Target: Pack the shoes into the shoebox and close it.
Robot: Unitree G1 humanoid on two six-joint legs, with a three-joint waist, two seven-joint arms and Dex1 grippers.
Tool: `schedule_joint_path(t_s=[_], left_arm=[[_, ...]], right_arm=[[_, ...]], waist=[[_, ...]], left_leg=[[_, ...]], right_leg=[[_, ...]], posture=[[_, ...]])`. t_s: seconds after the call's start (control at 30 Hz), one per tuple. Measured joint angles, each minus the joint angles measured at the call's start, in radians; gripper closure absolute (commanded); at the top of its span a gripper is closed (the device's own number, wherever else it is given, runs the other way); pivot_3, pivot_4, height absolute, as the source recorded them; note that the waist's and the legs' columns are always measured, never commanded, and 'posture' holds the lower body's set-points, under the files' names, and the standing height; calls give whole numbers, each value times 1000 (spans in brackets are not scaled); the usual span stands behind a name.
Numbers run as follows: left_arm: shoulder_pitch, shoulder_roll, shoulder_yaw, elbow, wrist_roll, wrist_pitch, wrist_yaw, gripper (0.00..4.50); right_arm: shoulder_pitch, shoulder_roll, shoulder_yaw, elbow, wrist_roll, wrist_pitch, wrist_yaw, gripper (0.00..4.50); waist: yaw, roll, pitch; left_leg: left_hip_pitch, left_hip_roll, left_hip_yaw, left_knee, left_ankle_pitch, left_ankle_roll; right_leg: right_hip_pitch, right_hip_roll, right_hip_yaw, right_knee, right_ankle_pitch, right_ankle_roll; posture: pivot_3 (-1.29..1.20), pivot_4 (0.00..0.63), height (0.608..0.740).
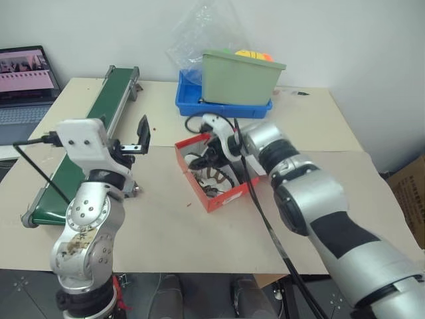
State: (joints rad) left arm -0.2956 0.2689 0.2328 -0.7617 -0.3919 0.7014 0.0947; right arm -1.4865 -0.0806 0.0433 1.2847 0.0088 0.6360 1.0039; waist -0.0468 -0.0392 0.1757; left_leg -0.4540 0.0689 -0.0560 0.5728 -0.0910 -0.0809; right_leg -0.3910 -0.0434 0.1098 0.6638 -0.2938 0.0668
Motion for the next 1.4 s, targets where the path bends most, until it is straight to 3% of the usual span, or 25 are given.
schedule_joint_path(t_s=[0.23,0.33,0.37,0.4,0.5,0.6,0.73,0.93,1.1,1.27,1.4], left_arm=[[-47,39,-1,48,-22,17,-70,0],[-49,137,-35,54,-104,78,-202,0],[-41,161,-39,56,-118,88,-231,0],[-27,208,-41,60,-155,111,-301,0],[-33,227,-47,86,-177,117,-351,0],[-73,287,-52,155,-203,123,-429,0],[-169,314,-93,240,-227,126,-531,0],[-215,362,-149,304,-261,148,-659,0],[-244,414,-172,317,-279,157,-736,0],[-239,450,-171,310,-280,198,-739,0],[-223,457,-157,280,-300,228,-732,0]], right_arm=[[-27,-94,-142,-105,125,69,-26,54],[140,-204,-80,-408,108,-83,28,54],[180,-231,-67,-458,108,-82,51,54],[321,-312,-34,-654,128,-33,125,54],[434,-388,-4,-840,152,22,180,54],[575,-534,6,-1091,180,80,225,856],[743,-632,-45,-1272,231,153,198,2167],[1035,-650,-73,-1334,233,150,83,4333],[1143,-559,-96,-1219,223,42,-38,4446],[1128,-347,-139,-1029,228,-91,-227,4446],[1053,-295,-165,-914,231,-174,-303,4446]], waist=[[5,0,0],[11,0,0],[10,0,0],[8,1,1],[0,5,4],[2,9,6],[1,8,6],[4,9,6],[-3,8,6],[-13,9,6],[-14,9,7]], left_leg=[[-3,0,-1,1,0,0],[-5,-1,-2,1,0,0],[-5,-1,-2,1,0,0],[-6,-1,-2,0,0,0],[-5,-1,-1,0,0,0],[-5,0,-1,0,0,0],[-3,0,-1,2,0,0],[-3,-1,0,2,0,1],[-1,0,0,2,0,1],[0,0,0,2,0,1],[0,0,0,2,0,1]], right_leg=[[-2,0,-1,0,0,0],[-1,-1,-3,-2,0,1],[-1,-1,-2,-2,0,1],[-3,-1,-2,-2,0,1],[-5,0,0,1,0,1],[-5,0,0,1,-1,1],[-1,0,0,-1,-1,1],[-1,-1,1,0,-2,1],[1,0,1,0,-4,5],[1,0,2,0,-3,4],[1,0,1,0,-3,3]], posture=[[0,150,740],[0,150,740],[0,150,740],[0,150,740],[0,150,740],[0,150,740],[0,150,740],[0,150,740],[0,150,740],[0,150,740],[0,150,740]])
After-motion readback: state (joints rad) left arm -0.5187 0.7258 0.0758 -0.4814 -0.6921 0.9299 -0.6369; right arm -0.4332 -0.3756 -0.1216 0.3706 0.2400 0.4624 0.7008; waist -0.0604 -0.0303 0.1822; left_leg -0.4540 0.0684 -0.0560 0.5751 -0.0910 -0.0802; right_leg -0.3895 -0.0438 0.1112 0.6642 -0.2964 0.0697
